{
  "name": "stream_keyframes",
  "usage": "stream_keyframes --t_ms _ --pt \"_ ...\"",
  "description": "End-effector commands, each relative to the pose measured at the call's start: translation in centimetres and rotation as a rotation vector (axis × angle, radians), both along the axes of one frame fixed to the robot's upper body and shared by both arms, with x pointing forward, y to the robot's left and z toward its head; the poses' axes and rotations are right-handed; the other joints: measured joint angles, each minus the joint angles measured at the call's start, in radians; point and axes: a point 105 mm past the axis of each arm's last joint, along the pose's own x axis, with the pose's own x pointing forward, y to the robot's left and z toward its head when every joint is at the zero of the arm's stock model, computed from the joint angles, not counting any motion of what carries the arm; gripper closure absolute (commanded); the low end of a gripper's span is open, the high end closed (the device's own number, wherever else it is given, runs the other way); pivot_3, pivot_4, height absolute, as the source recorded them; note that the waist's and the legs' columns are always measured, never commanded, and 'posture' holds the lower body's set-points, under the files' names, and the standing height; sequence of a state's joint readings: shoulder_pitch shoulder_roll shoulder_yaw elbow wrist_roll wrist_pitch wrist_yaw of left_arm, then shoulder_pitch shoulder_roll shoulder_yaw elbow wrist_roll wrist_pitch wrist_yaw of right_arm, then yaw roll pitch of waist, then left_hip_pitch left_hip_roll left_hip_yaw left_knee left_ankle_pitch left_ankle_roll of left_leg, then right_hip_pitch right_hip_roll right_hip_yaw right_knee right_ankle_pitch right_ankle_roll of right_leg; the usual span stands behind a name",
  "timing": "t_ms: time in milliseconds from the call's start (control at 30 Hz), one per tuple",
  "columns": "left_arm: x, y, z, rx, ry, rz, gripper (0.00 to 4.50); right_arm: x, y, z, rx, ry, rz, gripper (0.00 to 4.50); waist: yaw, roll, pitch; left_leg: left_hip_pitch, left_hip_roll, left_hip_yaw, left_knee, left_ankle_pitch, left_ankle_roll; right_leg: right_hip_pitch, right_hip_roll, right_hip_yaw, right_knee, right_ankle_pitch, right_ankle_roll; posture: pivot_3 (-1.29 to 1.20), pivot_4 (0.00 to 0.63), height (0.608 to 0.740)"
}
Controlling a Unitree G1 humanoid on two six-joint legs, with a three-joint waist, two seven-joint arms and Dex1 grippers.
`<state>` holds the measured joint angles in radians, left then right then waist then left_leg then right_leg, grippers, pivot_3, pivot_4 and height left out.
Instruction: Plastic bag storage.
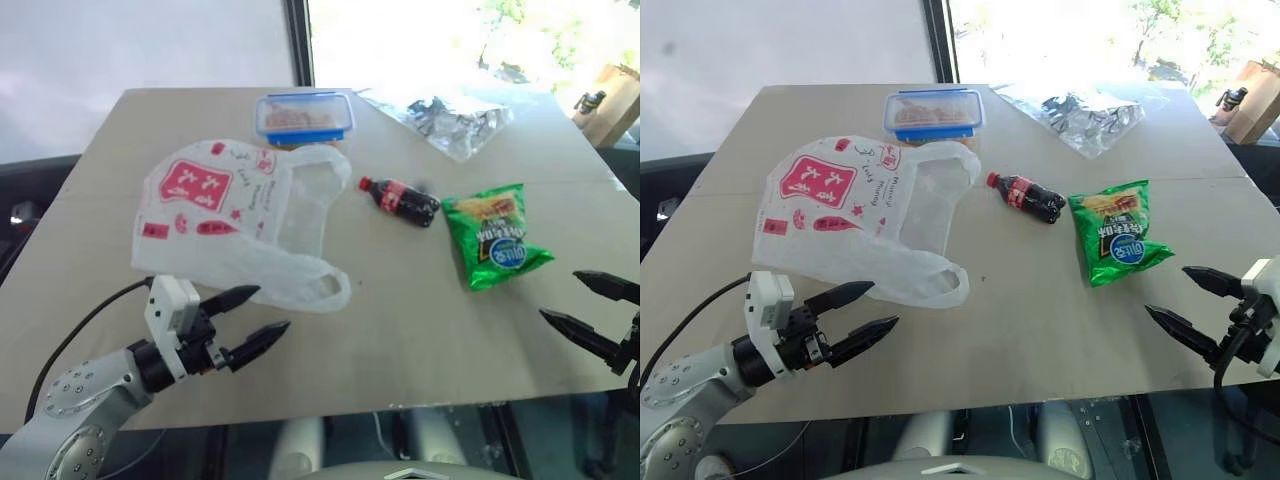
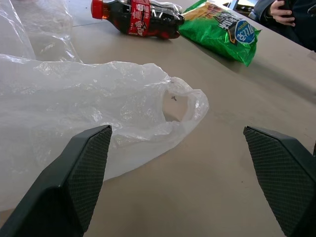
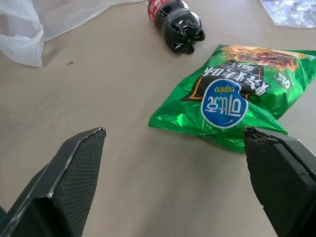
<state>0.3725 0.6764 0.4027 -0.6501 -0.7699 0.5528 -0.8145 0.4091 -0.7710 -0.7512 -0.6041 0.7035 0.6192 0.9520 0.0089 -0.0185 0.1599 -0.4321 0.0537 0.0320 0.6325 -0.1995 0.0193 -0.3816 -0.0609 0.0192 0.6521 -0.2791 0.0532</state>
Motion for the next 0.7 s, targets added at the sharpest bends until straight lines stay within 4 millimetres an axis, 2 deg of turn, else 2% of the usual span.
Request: stream_keyframes --t_ms 33,133,233,333,367,433,500,567,700 --pt "0.8 -1.3 2.1 -0.012 -0.085 -0.043 0.01 0.3 0.4 0.6 -0.014 -0.06 0.021 0.0 0.001 0.0 0.0 0.0 0.0 0.0 0.0 0.0 0.0 0.0 0.0 0.0 0.0 0.0 0.0 0.0 0.15 0.74" --pt "2.5 -3.3 5.0 -0.064 -0.158 -0.052 0.01 0.5 1.4 1.5 -0.003 -0.142 0.046 0.0 0.013 0.0 0.0 0.0 0.0 0.0 0.003 0.0 0.0 0.0 0.001 -0.003 0.002 0.0 0.0 0.0 0.15 0.74" --pt "3.8 -4.5 6.6 -0.048 -0.212 -0.025 0.01 0.3 2.5 2.7 0.072 -0.185 0.108 0.0 0.009 0.0 0.0 0.001 0.0 0.0 0.004 0.0 0.0 0.003 0.001 -0.001 0.004 0.0 0.0 0.0 0.15 0.74" --pt "6.8 -4.7 8.8 -0.021 -0.303 0.157 0.01 0.1 3.3 3.3 0.102 -0.174 0.187 0.0 0.004 0.0 0.001 0.001 -0.004 0.0 0.004 0.0 0.0 0.003 0.003 0.002 0.004 0.001 0.001 0.0 0.15 0.74" --pt "7.7 -4.5 8.8 0.006 -0.284 0.221 0.01 0.0 3.5 3.4 0.094 -0.171 0.209 0.0 0.005 -0.001 0.001 0.001 -0.004 0.0 0.004 0.0 0.0 0.003 0.004 0.002 0.004 0.002 0.004 0.0 0.15 0.74" --pt "9.9 -4.3 8.2 0.2 -0.255 0.371 0.01 -0.2 4.1 3.4 0.064 -0.161 0.276 0.0 0.005 -0.002 0.001 0.001 -0.004 -0.001 0.005 0.0 0.0 0.003 0.006 0.001 0.006 0.003 0.005 0.0 0.15 0.74" --pt "11.5 -4.2 8.6 0.298 -0.262 0.481 0.01 -0.4 4.8 3.5 0.042 -0.151 0.339 0.0 0.005 -0.002 0.001 0.001 -0.004 -0.003 0.005 0.0 0.0 0.003 0.007 0.0 0.006 0.003 0.005 0.0 0.15 0.74" --pt "12.3 -4.3 8.7 0.348 -0.267 0.535 0.01 -0.6 5.2 3.7 0.031 -0.159 0.379 0.0 0.004 -0.002 0.002 0.001 -0.004 -0.003 0.005 0.0 0.0 0.003 0.008 0.0 0.006 0.002 0.005 0.0 0.15 0.74" --pt "13.2 -3.2 6.9 0.494 -0.206 0.654 0.01 -1.2 5.6 5.0 0.022 -0.219 0.448 0.0 0.002 -0.003 0.002 0.0 -0.004 -0.002 0.005 0.0 0.0 0.003 0.007 0.001 0.006 0.002 0.006 0.0 0.15 0.74"
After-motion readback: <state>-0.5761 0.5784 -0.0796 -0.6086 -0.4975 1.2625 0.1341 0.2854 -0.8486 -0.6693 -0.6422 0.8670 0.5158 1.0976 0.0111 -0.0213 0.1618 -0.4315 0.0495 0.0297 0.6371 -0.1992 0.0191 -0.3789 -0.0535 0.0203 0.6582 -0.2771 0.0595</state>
